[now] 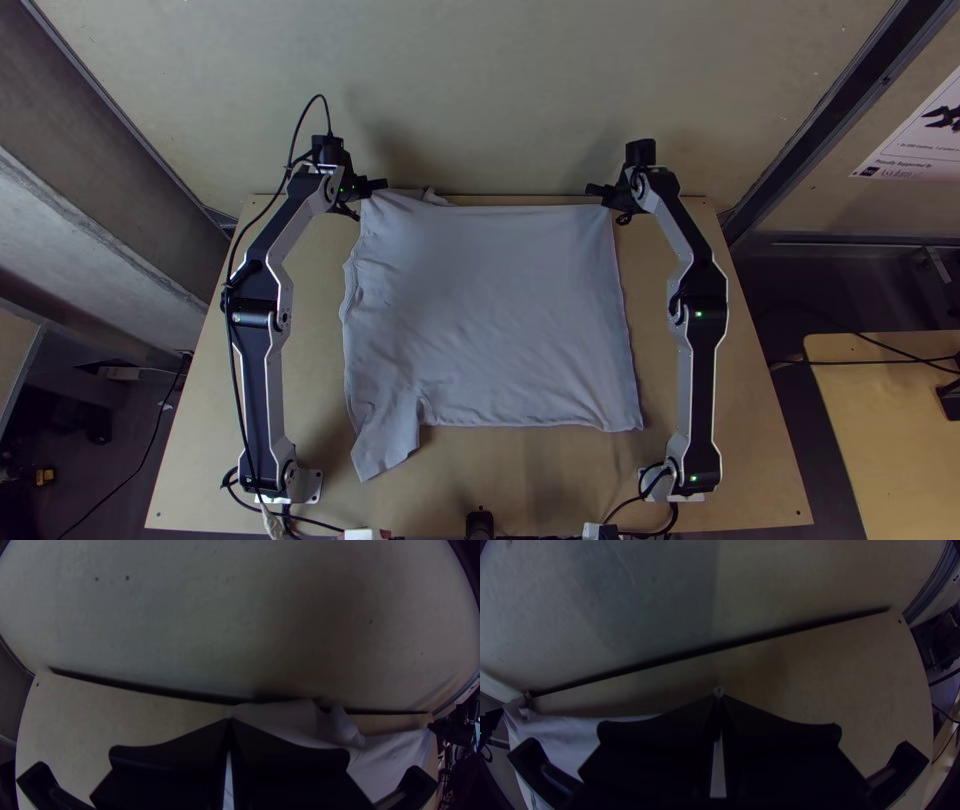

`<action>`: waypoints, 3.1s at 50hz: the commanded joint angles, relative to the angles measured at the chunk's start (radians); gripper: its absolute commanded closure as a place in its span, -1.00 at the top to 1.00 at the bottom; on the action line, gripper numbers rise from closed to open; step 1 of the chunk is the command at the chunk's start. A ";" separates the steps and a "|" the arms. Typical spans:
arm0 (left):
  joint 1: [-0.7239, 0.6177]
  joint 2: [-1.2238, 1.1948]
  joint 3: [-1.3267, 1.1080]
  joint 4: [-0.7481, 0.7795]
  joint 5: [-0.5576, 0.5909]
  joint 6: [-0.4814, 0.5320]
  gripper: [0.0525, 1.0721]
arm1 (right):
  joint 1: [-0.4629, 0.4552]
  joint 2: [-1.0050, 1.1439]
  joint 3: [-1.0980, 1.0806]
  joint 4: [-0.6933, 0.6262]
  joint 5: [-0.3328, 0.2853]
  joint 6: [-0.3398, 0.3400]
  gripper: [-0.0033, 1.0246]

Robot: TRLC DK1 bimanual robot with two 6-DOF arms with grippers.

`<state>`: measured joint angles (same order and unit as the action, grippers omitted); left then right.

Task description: Fold the t-shirt

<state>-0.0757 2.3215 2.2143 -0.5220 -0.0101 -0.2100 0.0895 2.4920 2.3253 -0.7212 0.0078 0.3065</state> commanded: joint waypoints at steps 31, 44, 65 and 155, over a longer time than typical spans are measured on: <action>0.001 -0.057 0.038 0.007 0.018 -0.060 -0.95 | -0.027 -0.113 -0.007 0.009 0.018 -0.003 -0.95; 0.013 -0.106 -0.002 -0.076 0.082 -0.068 -0.95 | -0.023 -0.143 -0.040 -0.032 0.018 -0.001 -0.95; 0.020 -0.228 -0.156 -0.122 0.101 -0.060 -0.95 | -0.010 -0.193 -0.086 -0.155 0.018 -0.026 -0.95; -0.001 -0.849 -1.245 0.206 0.131 -0.035 0.92 | 0.042 -0.723 -0.966 0.082 0.096 -0.014 0.11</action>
<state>-0.0769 1.5318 0.9863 -0.2806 0.1127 -0.2428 0.1421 1.8656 1.3964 -0.6437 0.0898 0.2802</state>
